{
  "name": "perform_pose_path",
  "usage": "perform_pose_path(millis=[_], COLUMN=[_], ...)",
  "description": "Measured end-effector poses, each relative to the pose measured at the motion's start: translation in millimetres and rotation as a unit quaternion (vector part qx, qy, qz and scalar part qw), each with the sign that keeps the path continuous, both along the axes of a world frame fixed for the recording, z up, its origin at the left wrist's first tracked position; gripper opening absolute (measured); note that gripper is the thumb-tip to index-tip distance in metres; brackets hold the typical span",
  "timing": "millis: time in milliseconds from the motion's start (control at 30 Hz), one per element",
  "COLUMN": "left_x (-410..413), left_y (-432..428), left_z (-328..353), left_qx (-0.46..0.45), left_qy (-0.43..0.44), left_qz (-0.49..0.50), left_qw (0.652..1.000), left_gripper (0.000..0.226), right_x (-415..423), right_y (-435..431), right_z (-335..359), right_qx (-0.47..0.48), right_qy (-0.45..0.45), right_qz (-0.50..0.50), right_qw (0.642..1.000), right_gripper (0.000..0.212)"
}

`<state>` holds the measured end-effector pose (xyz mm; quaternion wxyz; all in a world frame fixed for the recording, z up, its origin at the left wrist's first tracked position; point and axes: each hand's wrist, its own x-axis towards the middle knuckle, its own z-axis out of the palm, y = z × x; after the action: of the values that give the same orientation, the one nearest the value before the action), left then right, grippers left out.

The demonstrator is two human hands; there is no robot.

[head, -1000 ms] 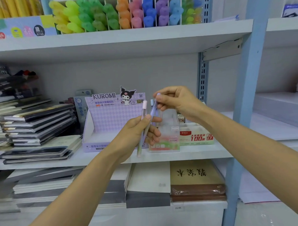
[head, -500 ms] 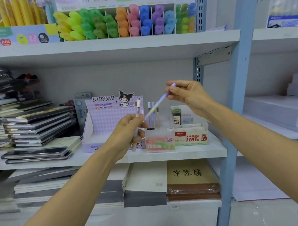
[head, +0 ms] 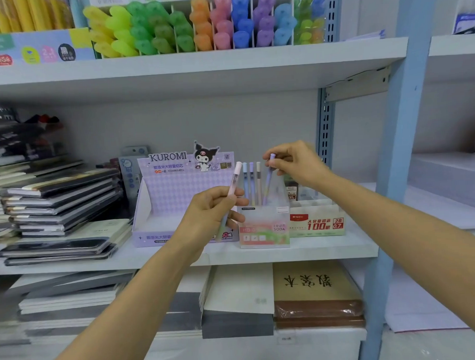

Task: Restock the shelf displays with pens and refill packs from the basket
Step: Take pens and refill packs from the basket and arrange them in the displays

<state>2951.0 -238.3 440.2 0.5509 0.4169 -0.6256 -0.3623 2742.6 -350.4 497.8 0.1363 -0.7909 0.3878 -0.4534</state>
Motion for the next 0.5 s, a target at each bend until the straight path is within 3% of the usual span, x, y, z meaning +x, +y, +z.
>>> perform_pose_path(millis=[133,333,500], left_x=[2.8,3.2,5.9], left_y=[-2.7,-6.2,-6.6], left_z=[-1.7,-4.1,-4.2], left_qx=[-0.006,-0.007,-0.008], left_qy=[-0.003,0.003,0.000], left_qz=[-0.012,-0.012,-0.024], left_qw=[1.000,1.000,1.000], left_gripper=[0.018,0.017,0.018], right_x=[-3.5,7.8,3.4], right_y=[-2.8,-11.2,-16.5], right_z=[5.7,6.9,15.5], right_qx=[0.005,-0.011,0.033], right_qy=[0.026,-0.026,-0.017], right_qz=[0.006,-0.027,-0.002], right_qw=[1.000,0.999,0.999], right_gripper=[0.023,0.015,0.010])
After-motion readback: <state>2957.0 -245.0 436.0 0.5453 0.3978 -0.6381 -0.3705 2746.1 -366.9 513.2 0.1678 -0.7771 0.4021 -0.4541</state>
